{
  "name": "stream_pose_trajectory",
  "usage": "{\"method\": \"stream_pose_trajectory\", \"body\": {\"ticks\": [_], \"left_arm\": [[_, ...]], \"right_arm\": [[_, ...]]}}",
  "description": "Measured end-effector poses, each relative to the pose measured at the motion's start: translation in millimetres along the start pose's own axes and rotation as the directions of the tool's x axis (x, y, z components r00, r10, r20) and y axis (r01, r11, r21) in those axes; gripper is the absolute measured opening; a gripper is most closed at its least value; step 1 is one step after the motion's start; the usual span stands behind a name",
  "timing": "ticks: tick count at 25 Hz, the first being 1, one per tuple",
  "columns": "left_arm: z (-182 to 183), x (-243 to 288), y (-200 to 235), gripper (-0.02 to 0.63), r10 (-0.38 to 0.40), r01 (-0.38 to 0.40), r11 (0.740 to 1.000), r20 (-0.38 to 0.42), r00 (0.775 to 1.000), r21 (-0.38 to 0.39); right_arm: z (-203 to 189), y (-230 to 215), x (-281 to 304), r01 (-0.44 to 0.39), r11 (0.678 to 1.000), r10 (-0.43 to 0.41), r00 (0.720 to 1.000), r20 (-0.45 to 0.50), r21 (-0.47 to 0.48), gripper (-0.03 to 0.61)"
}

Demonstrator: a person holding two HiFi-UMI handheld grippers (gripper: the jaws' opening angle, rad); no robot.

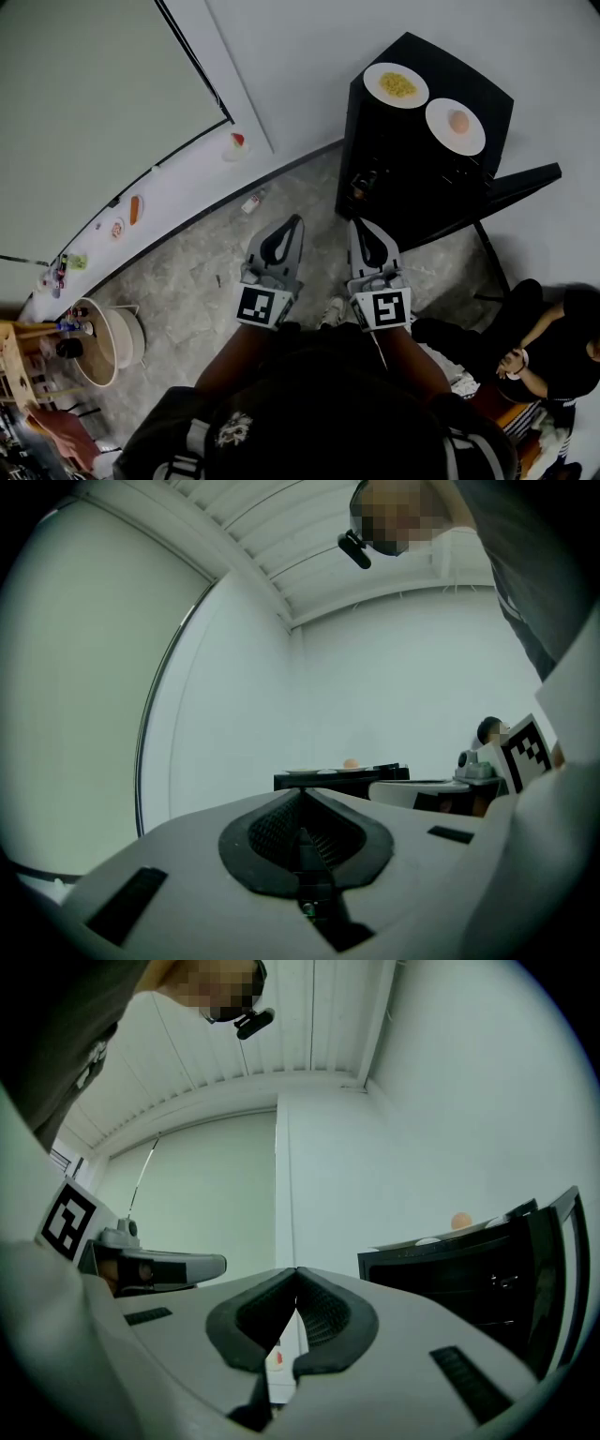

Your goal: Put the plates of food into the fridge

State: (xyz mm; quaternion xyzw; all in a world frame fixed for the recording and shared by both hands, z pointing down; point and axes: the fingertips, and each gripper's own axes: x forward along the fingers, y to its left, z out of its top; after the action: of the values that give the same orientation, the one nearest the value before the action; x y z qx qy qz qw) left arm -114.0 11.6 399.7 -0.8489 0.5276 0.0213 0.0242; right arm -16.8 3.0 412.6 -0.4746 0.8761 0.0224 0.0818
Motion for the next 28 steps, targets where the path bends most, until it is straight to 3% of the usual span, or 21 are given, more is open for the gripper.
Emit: {"method": "stream_pose_trajectory", "body": {"ticks": [8,16,22,28], "left_arm": [[3.9,19.0,0.7,0.031,-0.019,0.019,1.0,0.006,1.0,-0.003],[5.6,52.8,8.2,0.031,-0.085,0.085,0.996,0.024,0.996,-0.012],[2.9,84.0,16.4,0.031,-0.161,0.162,0.987,0.023,0.987,-0.011],[2.0,112.9,29.6,0.031,-0.219,0.22,0.975,0.035,0.975,-0.035]], "right_arm": [[7.9,-7.5,19.9,-0.007,0.997,0.006,1.0,0.017,0.073,0.025],[8.9,-21.7,38.8,0.03,0.999,-0.03,0.999,0.022,0.025,0.025],[7.3,-38.2,56.8,0.099,0.994,-0.099,0.995,0.012,0.045,0.025],[0.1,-51.5,74.4,0.156,0.988,-0.156,0.988,-0.01,0.0,0.025]]}}
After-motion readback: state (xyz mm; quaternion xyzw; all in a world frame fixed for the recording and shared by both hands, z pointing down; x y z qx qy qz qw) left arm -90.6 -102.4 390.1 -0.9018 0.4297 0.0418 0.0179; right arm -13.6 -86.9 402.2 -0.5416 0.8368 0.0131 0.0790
